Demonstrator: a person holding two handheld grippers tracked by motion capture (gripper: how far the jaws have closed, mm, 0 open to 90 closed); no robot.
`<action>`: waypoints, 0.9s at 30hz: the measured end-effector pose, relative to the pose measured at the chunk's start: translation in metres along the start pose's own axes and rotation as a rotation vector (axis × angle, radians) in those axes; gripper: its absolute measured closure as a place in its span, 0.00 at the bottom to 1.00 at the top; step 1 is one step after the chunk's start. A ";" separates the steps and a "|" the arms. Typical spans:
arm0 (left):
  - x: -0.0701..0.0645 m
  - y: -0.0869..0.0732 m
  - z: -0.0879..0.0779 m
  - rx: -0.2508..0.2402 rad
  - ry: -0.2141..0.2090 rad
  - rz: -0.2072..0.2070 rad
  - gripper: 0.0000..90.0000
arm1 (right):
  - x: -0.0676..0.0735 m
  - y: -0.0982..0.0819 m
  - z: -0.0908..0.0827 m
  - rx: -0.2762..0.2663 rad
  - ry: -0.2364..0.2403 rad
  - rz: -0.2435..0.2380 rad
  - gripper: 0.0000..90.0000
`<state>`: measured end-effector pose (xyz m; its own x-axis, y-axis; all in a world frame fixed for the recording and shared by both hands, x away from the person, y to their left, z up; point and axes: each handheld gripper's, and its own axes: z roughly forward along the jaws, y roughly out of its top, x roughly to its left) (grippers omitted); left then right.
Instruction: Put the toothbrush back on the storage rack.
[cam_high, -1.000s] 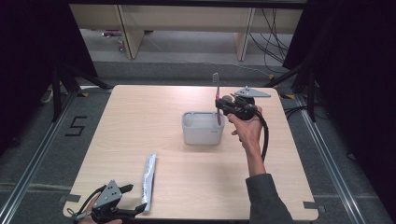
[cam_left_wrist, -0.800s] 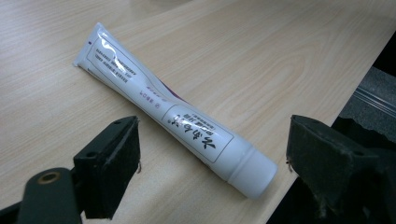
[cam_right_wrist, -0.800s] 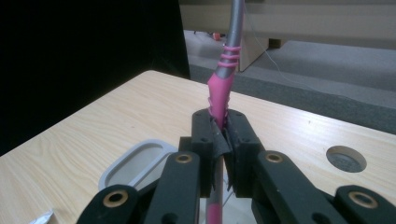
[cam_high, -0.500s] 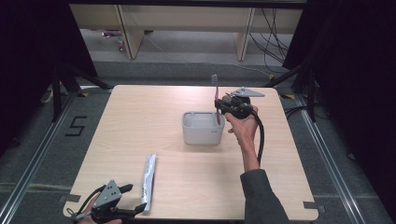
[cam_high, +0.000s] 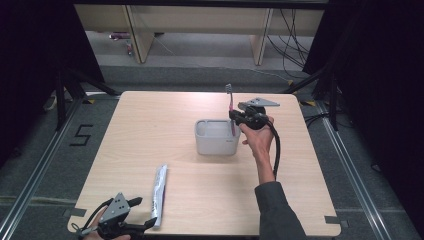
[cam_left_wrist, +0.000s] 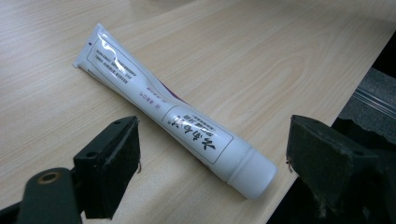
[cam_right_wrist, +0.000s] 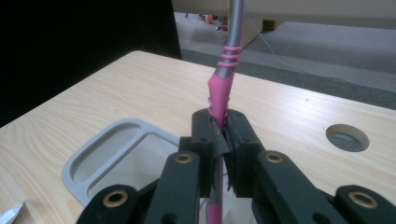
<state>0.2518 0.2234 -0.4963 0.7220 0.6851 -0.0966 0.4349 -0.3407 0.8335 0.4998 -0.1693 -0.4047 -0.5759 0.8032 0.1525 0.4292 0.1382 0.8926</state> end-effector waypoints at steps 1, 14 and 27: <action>0.000 0.000 0.000 0.002 0.007 0.000 0.19 | 0.000 0.000 0.000 0.006 0.002 0.000 0.92; -0.001 0.000 0.000 0.002 -0.001 -0.001 0.19 | -0.003 -0.010 0.003 0.001 -0.014 -0.023 0.92; 0.000 0.000 0.000 0.006 -0.001 0.005 0.19 | -0.003 -0.014 0.007 0.020 0.013 0.005 0.92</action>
<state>0.2519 0.2236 -0.4961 0.7251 0.6823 -0.0929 0.4344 -0.3485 0.8306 0.5001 -0.1694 -0.4204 -0.5824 0.7964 0.1629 0.4460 0.1455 0.8832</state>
